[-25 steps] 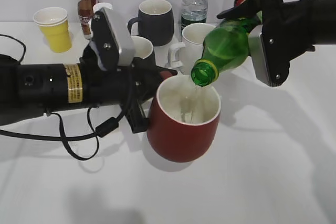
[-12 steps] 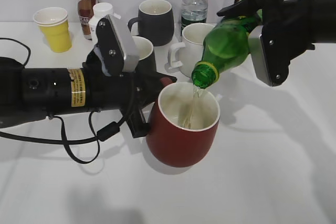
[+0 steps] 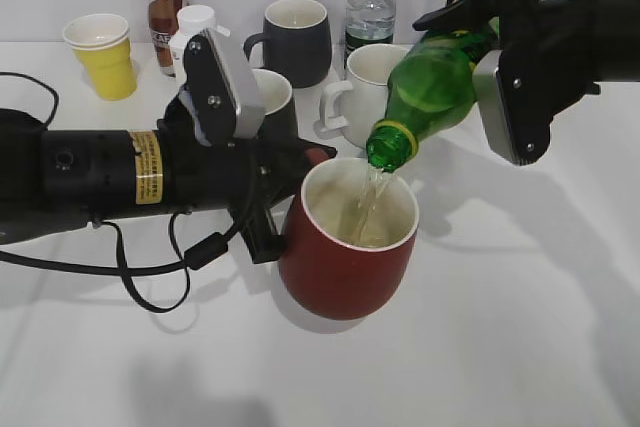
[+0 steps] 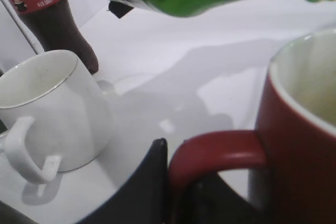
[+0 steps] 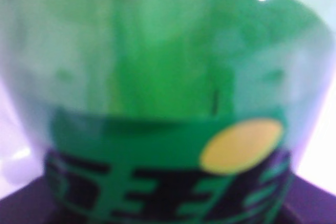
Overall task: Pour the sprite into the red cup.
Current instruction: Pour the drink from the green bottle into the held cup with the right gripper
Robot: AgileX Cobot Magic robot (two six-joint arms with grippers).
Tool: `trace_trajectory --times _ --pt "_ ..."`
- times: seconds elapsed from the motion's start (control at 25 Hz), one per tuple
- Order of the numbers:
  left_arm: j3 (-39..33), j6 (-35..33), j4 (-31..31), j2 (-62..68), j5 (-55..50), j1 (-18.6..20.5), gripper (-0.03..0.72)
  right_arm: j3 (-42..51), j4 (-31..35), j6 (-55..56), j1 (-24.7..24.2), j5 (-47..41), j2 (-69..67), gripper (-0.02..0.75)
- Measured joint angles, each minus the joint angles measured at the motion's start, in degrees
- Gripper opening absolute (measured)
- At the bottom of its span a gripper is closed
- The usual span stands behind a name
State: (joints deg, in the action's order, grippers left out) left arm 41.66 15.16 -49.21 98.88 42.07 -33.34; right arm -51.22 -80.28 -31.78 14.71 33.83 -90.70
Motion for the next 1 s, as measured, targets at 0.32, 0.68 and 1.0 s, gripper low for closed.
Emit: trace_trajectory --times 0.32,0.68,1.0 --pt "0.0 0.0 -0.1 0.0 -0.1 0.0 0.049 0.0 4.2 -4.5 0.0 0.0 0.0 0.428" --pt "0.0 0.0 -0.2 0.0 -0.2 0.0 0.049 0.0 4.7 -5.1 0.0 0.0 0.0 0.428" --pt "0.0 0.0 -0.2 0.0 -0.4 0.0 0.049 0.0 5.0 -5.2 0.0 0.0 0.0 0.428"
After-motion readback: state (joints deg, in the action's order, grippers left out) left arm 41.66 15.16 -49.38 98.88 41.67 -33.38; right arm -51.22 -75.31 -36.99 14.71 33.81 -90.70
